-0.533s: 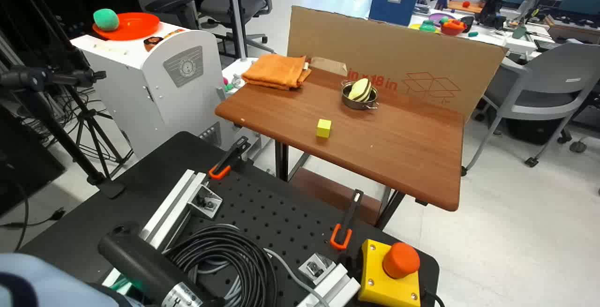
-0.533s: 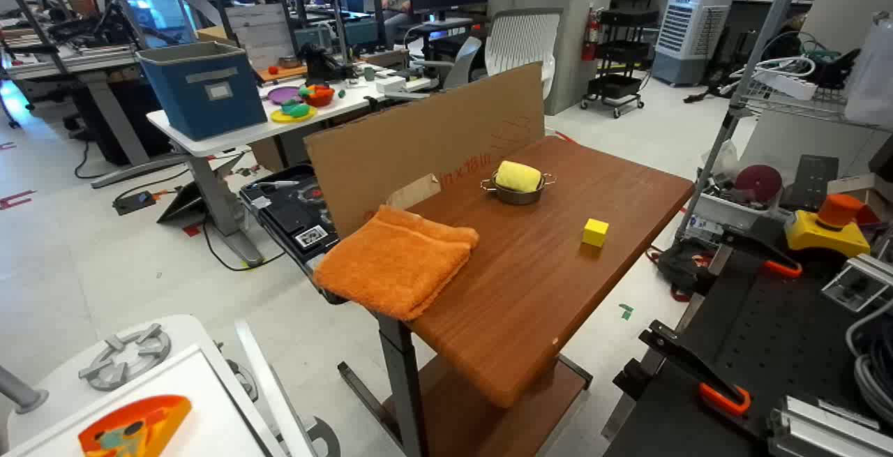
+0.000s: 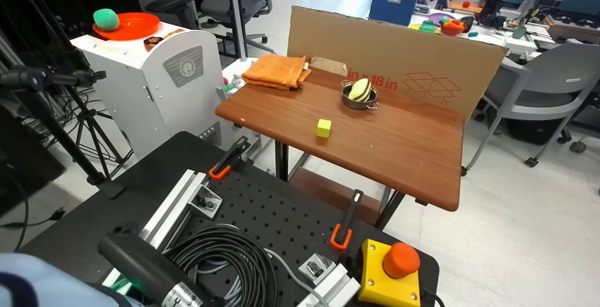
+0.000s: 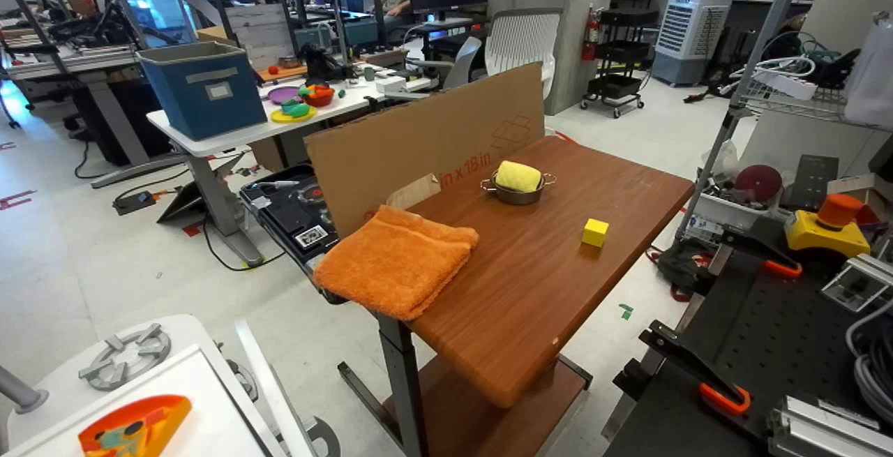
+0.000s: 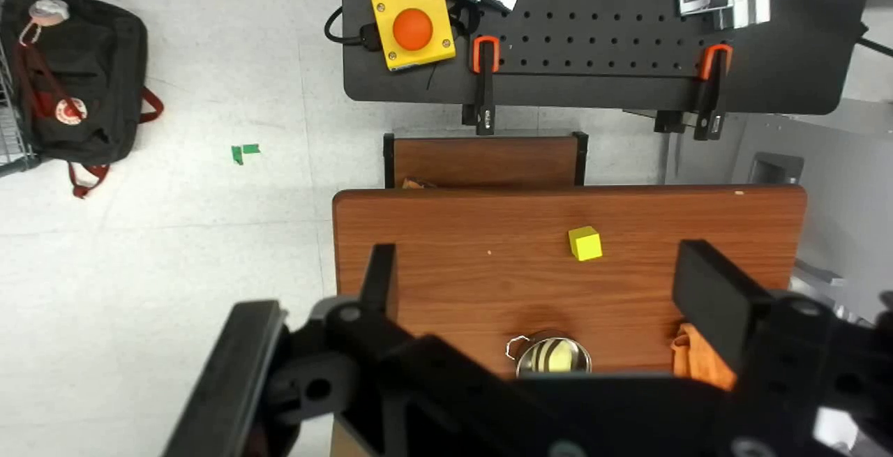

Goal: Move the yellow block to the right

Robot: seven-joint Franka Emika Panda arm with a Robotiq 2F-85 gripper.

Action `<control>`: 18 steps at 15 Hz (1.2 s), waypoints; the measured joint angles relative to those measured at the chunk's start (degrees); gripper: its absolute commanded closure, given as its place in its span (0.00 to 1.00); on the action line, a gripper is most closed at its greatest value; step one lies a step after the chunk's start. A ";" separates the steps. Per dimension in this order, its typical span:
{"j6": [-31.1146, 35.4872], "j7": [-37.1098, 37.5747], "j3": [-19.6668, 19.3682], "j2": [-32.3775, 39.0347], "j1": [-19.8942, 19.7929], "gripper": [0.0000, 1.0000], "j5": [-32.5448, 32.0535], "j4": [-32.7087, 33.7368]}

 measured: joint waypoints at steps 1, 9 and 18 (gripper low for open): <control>0.00 0.00 0.00 0.00 0.00 0.00 0.00 0.00; 9.60 0.41 1.45 4.76 1.65 0.00 5.53 -5.30; 31.70 2.52 10.81 18.59 7.11 0.00 7.53 -17.15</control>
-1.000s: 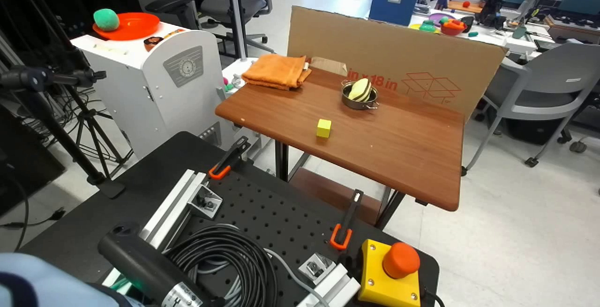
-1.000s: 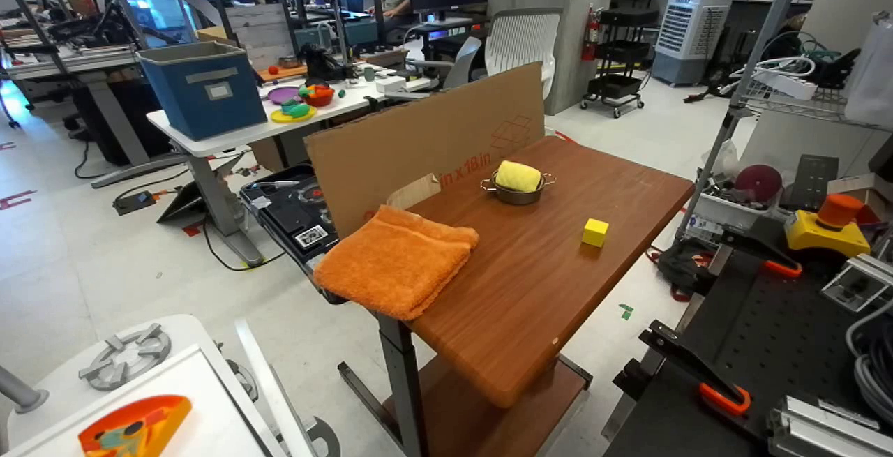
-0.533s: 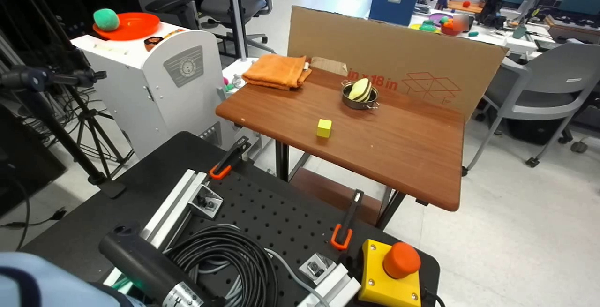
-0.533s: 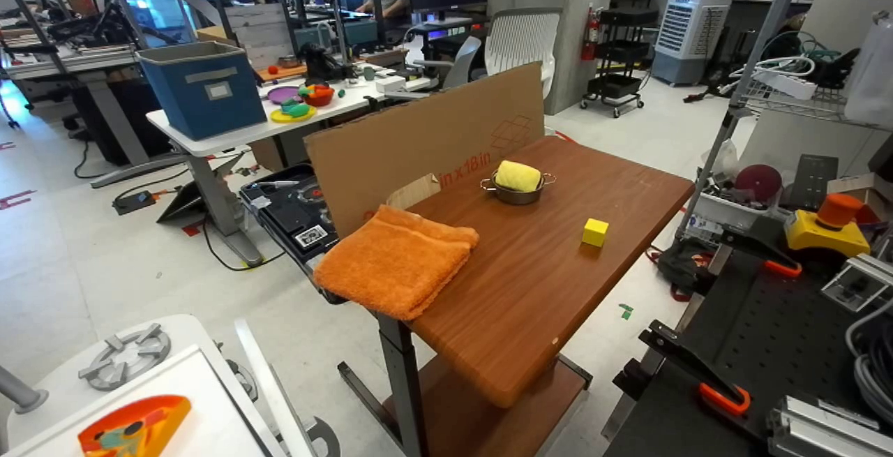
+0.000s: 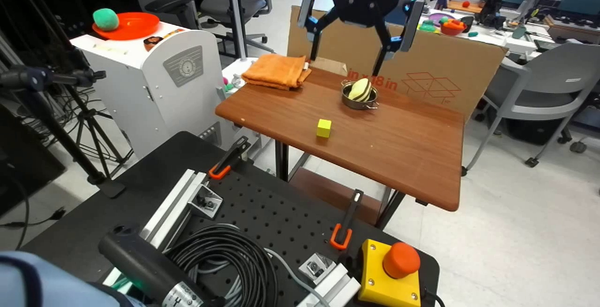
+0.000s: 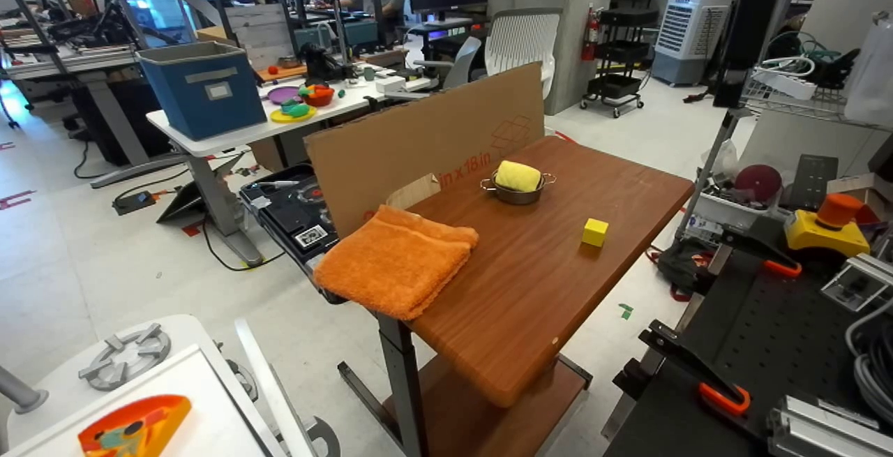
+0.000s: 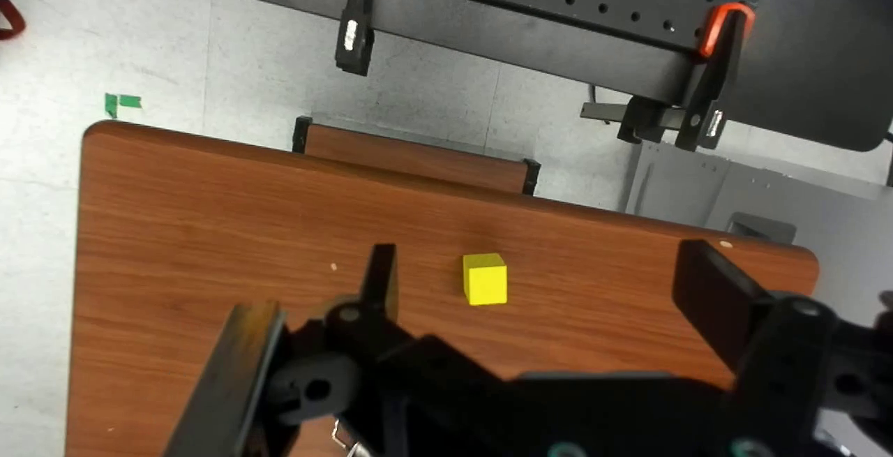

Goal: Move the yellow block to the right

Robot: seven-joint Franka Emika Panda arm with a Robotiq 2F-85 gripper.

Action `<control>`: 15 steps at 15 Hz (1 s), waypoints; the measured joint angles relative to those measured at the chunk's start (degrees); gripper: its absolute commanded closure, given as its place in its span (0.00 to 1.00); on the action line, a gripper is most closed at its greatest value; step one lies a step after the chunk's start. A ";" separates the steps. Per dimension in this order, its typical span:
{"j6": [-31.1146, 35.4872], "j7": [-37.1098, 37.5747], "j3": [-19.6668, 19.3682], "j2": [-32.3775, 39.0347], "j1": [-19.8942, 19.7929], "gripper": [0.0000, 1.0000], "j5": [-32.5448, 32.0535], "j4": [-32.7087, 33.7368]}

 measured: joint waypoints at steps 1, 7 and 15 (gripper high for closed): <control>2.33 0.90 0.96 1.87 0.29 0.00 -0.09 -0.59; 12.62 6.32 4.27 14.28 0.39 0.00 -3.21 -0.39; 17.54 12.31 5.63 28.23 0.50 0.00 -8.68 5.04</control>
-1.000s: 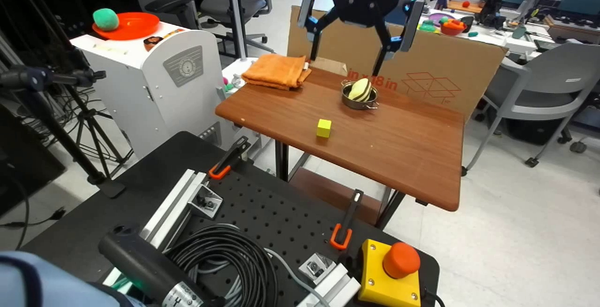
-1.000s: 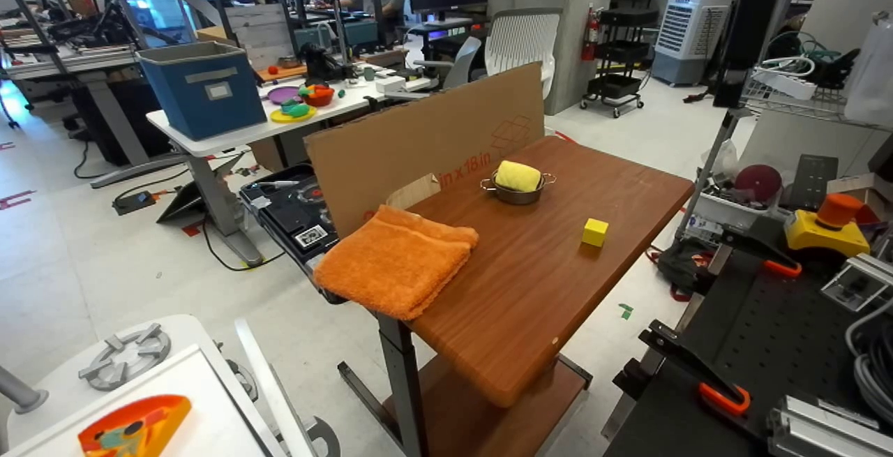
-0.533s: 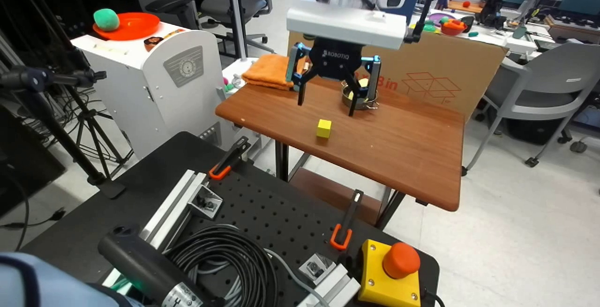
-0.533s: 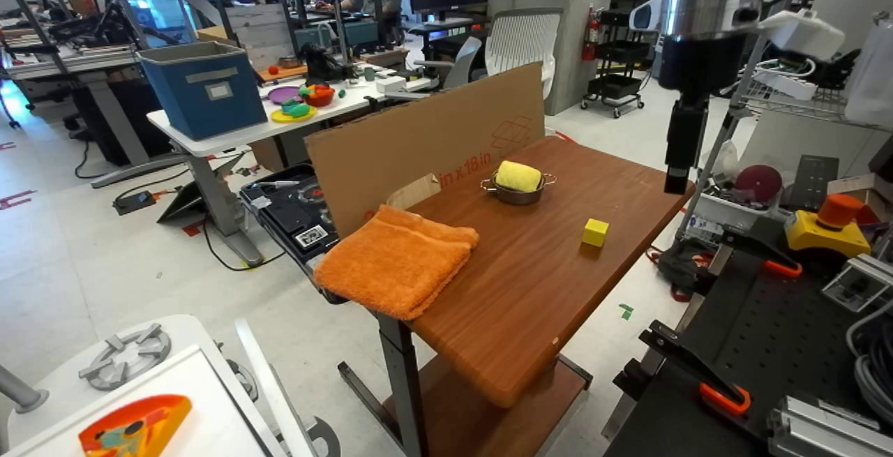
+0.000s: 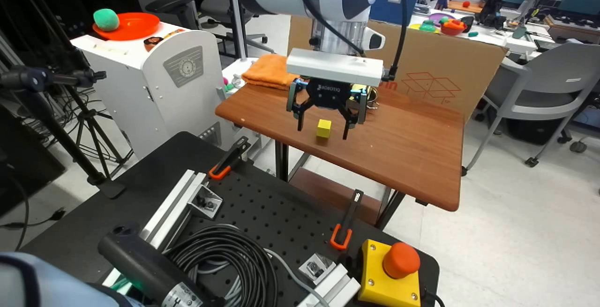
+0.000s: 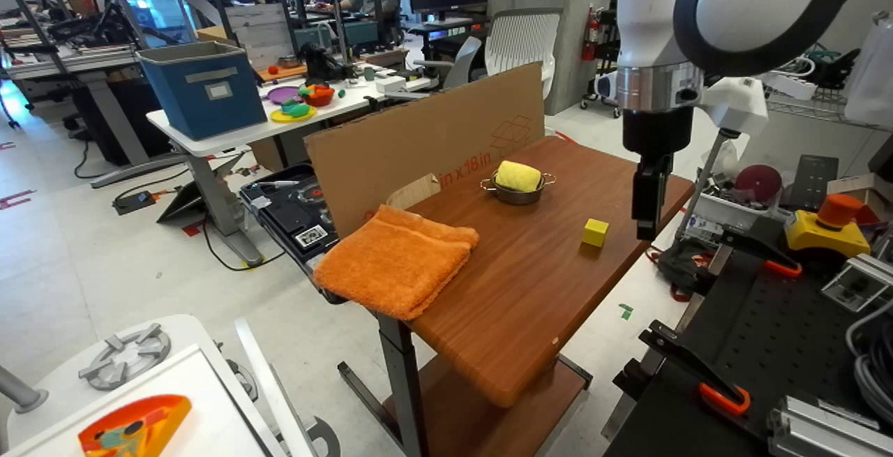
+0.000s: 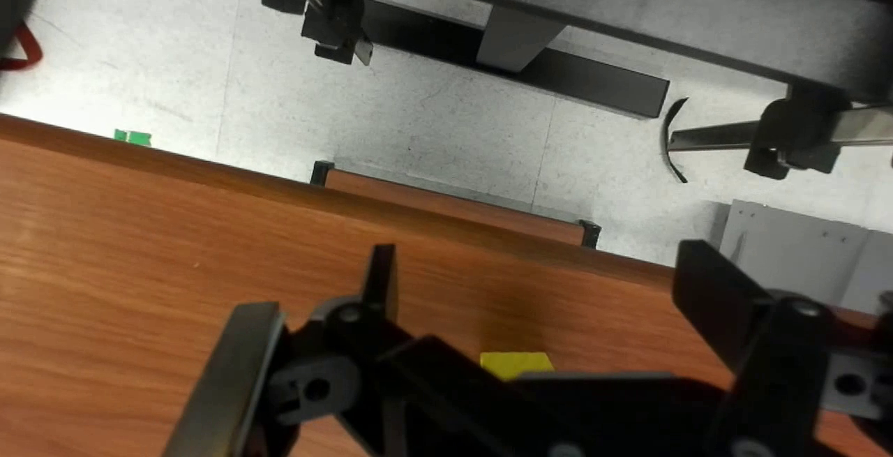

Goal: Move the yellow block to the right

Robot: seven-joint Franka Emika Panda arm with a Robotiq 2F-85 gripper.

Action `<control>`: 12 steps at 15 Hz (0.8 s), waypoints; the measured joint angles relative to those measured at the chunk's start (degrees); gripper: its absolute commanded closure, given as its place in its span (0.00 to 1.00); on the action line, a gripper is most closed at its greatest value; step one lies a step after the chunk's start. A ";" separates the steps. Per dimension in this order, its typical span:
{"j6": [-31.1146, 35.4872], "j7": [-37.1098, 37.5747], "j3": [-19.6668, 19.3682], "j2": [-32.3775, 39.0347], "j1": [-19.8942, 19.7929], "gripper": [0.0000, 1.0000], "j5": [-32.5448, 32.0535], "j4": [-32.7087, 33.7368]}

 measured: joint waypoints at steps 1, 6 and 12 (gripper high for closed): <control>0.11 0.35 0.05 1.45 0.04 0.00 -0.20 1.07; 1.06 1.46 0.38 6.83 0.74 0.00 -0.39 6.32; 1.37 2.77 1.01 10.80 1.79 0.42 -0.39 11.37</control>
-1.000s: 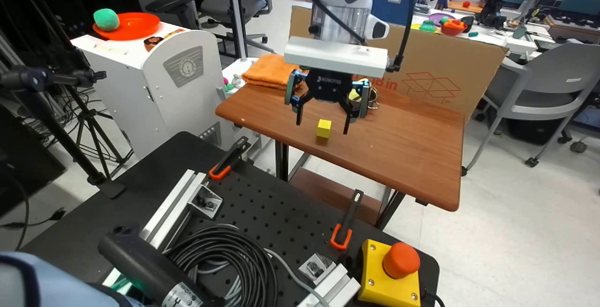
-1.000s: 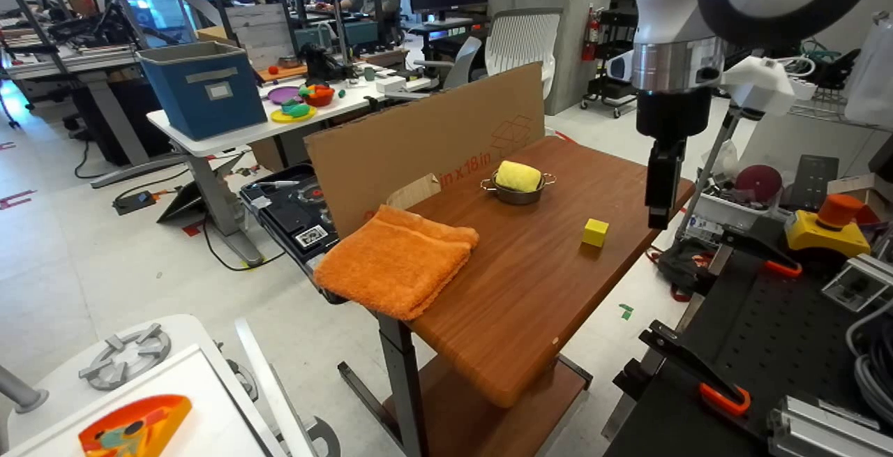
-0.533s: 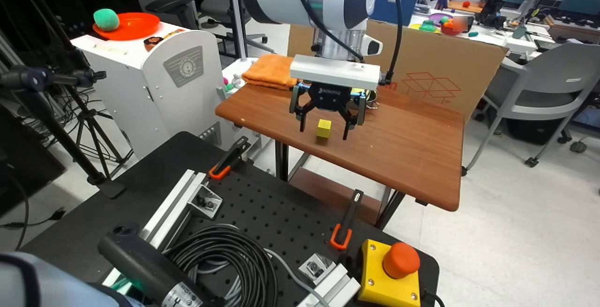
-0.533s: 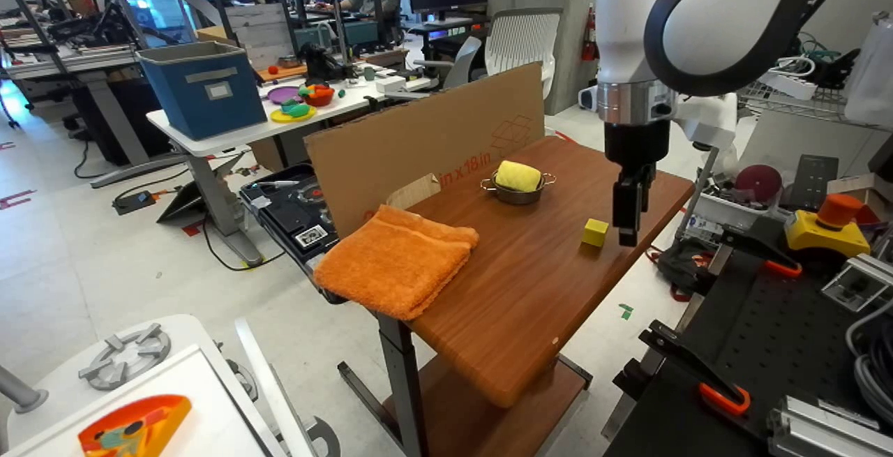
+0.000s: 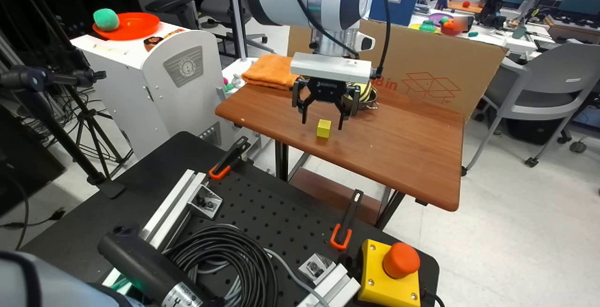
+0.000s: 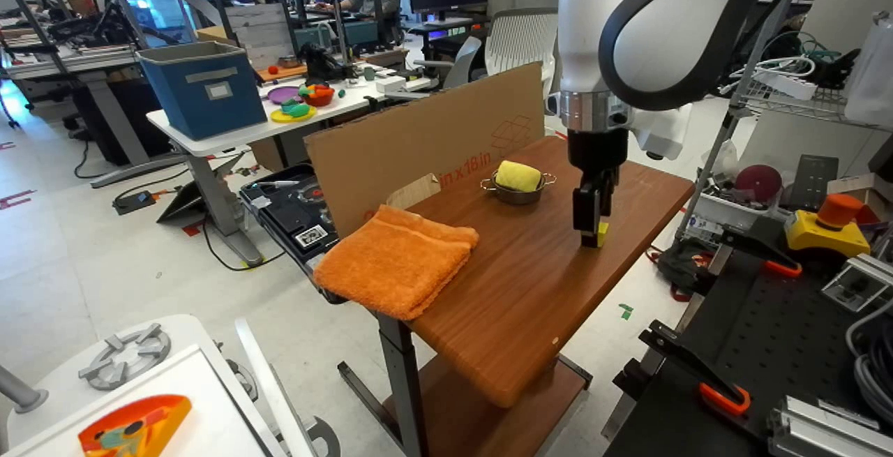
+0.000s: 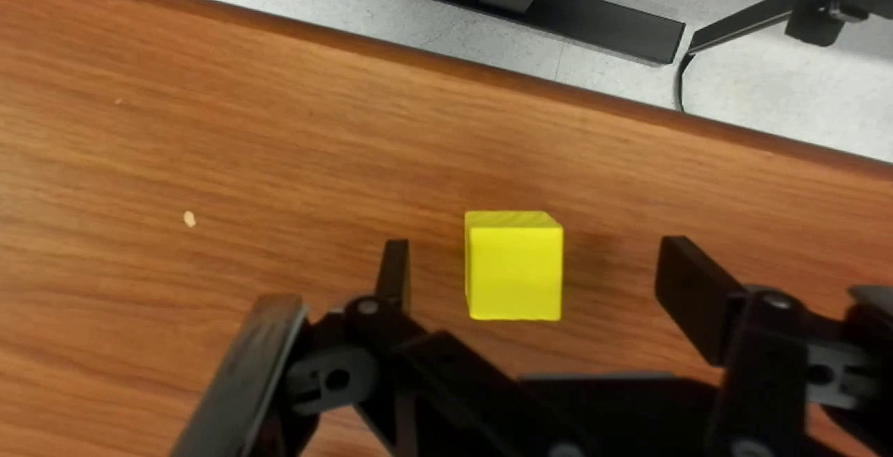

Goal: Move the yellow block to the right

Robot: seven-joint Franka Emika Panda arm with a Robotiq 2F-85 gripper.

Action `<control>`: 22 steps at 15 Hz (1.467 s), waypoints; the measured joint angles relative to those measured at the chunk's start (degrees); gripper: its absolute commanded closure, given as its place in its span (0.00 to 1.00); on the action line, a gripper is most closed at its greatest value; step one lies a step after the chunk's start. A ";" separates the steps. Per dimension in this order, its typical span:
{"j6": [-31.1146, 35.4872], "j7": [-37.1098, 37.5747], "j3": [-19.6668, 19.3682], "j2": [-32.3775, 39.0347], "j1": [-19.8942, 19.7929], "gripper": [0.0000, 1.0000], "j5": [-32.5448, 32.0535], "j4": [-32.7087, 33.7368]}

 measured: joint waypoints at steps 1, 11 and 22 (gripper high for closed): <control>0.00 0.12 0.00 0.51 0.04 0.51 0.00 0.56; -0.26 2.86 -0.91 2.84 -0.69 0.92 0.15 5.08; -1.20 6.11 -10.86 1.65 -9.61 0.92 0.10 13.41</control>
